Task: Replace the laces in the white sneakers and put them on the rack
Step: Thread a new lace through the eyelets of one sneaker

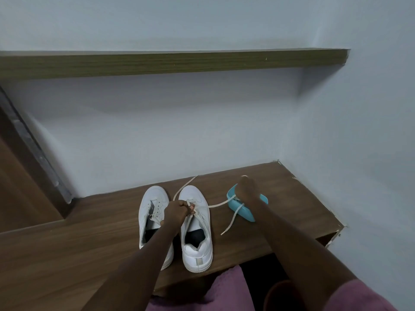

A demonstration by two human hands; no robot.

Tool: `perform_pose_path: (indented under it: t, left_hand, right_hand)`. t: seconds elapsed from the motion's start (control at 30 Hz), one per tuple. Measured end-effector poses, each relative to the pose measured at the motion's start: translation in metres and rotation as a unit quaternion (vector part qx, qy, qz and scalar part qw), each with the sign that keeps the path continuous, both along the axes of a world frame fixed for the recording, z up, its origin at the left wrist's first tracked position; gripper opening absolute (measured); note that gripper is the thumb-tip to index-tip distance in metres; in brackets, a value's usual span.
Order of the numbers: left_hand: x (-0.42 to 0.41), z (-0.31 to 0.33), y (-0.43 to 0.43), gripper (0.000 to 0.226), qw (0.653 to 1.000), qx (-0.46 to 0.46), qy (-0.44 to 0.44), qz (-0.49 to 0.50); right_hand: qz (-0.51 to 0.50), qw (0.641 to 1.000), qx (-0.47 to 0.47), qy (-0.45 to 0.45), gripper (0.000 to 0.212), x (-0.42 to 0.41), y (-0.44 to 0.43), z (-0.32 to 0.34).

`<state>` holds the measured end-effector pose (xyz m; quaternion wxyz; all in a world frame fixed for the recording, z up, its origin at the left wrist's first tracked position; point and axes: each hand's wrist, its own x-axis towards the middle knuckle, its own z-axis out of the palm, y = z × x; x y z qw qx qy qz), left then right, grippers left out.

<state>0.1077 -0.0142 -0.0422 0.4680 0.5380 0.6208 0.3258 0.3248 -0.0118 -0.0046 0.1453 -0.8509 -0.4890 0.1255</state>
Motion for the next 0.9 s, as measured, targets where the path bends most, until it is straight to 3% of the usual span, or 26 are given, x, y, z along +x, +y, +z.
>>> perform_pose_path:
  t: [0.1,0.2,0.3,0.4,0.57,0.67,0.8,0.9]
  left_hand:
    - [0.0,0.001,-0.003,0.038,1.0,0.014,0.001,0.005]
    - [0.0,0.007,-0.005,0.019,1.0,-0.003,-0.003,0.009]
    - [-0.001,0.008,-0.006,0.04,0.999,-0.021,-0.026,0.027]
    - [-0.003,0.006,-0.008,0.041,0.999,-0.022,-0.031,0.027]
    - [-0.007,0.002,-0.007,0.03,0.999,-0.031,-0.026,-0.004]
    - [-0.012,0.006,-0.008,0.034,0.999,-0.019,-0.018,-0.038]
    - [-0.012,0.008,-0.012,0.036,0.991,0.063,0.1,-0.069]
    - [-0.004,0.009,-0.02,0.026,0.97,0.128,0.197,-0.059]
  right_hand:
    - [0.167,0.976,0.06,0.128,0.02,-0.044,-0.006,0.005]
    - [0.261,0.932,0.025,0.25,0.007,-0.077,-0.011,-0.007]
    - [0.246,0.912,0.049,0.323,0.034,-0.088,-0.012,-0.025]
    - [0.21,0.909,0.079,0.351,0.036,-0.092,-0.014,-0.025]
    - [0.236,0.937,0.075,0.247,0.008,-0.091,-0.016,-0.022]
    - [0.256,0.947,0.106,0.161,0.016,-0.095,-0.014,-0.026]
    - [0.326,0.943,0.068,0.016,0.027,-0.099,-0.014,-0.029]
    - [0.327,0.944,0.029,-0.005,0.027,-0.1,-0.013,-0.028]
